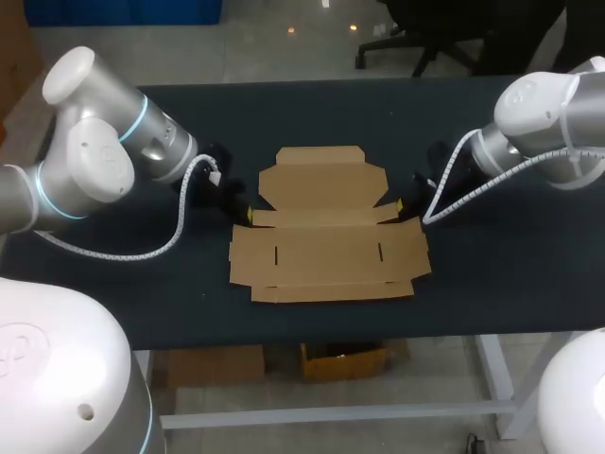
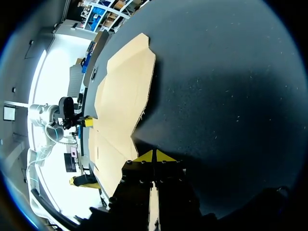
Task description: Assemble the packaging by folding the flat box into shape, placing the metal phone stand inside, and closing the box properly
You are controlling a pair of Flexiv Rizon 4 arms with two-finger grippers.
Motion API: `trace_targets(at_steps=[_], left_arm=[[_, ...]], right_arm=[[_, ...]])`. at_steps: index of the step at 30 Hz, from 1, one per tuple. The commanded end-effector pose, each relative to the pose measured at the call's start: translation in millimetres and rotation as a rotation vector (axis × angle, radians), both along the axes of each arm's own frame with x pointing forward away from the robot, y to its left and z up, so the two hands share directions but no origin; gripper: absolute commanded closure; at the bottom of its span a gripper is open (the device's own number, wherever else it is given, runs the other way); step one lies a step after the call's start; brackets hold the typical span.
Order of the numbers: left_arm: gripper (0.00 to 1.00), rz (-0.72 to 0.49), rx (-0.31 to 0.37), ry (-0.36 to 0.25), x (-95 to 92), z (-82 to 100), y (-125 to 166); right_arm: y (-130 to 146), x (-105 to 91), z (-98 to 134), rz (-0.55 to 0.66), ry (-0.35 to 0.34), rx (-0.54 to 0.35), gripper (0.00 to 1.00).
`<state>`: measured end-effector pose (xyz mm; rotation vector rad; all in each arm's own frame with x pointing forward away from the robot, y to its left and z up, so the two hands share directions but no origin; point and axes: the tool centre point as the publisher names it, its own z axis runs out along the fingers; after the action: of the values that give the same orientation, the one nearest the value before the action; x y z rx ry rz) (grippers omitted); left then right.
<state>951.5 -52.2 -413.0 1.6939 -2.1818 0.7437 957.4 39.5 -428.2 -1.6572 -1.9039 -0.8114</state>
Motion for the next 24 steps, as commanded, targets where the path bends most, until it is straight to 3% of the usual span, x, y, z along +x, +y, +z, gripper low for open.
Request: trace_targets(at_steps=[1, 24], left_arm=[[1.0, -0.002, -0.002, -0.003, -1.2, -1.1, -2.4], [1.0, -0.011, -0.017, -0.02, 1.1, 4.1, -8.6]], right_arm=[[-1.3, 2.9, -2.1, 0.01, 0.007, 0.012, 1.0], [-0.2, 0.3, -2.2, 0.012, 0.006, 0.012, 1.0]])
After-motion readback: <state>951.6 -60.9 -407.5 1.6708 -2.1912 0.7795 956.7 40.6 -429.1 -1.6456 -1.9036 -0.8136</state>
